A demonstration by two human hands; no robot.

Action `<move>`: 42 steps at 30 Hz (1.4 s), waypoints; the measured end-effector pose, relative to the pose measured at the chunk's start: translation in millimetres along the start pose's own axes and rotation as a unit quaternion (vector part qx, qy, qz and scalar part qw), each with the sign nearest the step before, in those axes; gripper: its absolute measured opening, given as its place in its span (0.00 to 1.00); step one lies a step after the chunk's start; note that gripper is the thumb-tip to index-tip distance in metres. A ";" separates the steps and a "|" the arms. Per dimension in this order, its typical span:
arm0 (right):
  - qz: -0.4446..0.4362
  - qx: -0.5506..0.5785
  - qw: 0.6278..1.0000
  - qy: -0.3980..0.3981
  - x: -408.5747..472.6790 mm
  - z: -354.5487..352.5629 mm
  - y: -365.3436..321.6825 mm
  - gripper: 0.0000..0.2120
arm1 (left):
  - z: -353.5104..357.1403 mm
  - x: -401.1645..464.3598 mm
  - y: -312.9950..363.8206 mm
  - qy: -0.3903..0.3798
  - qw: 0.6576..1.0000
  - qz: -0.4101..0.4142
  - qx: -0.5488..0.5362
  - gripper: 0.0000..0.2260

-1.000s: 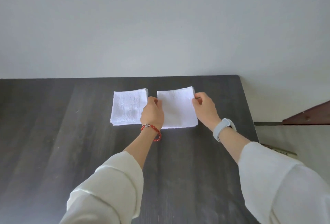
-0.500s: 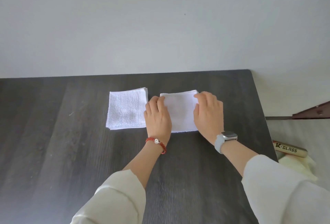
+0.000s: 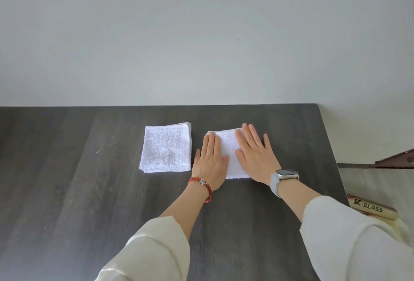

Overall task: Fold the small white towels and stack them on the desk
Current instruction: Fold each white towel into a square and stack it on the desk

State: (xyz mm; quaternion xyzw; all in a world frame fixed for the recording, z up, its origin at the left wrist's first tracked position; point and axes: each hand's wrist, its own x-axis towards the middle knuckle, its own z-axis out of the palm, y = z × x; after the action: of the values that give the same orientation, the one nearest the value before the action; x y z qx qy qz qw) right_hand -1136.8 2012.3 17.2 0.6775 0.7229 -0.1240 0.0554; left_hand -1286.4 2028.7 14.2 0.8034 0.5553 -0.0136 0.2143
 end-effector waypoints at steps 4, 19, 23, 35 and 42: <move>0.027 0.100 0.993 0.062 -18.6 -25.3 -3.3 0.21 | -29.3 -14.6 11.8 0.047 0.996 -0.013 -0.079 0.23; 0.230 0.456 0.836 0.202 -264.3 -108.9 -23.7 0.13 | -101.5 -196.4 78.8 0.158 0.950 0.065 -0.262 0.13; 0.279 0.473 0.803 0.230 -366.4 -96.0 -21.5 0.10 | -75.0 -252.8 122.3 0.102 0.951 0.132 -0.261 0.13; 0.521 0.472 0.632 0.328 -735.0 -17.2 39.1 0.10 | 68.8 -438.8 392.1 -0.125 0.880 0.413 -0.200 0.11; 0.630 0.434 0.504 0.401 -985.3 29.4 94.9 0.09 | 177.8 -610.1 594.9 -0.193 0.781 0.564 -0.188 0.11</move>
State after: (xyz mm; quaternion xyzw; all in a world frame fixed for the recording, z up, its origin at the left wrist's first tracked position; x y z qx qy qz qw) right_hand -970.3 1058.0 223.3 0.8706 -0.0935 -0.0696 -0.4780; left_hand -947.2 1250.6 207.2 0.8975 -0.0585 0.0592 0.4332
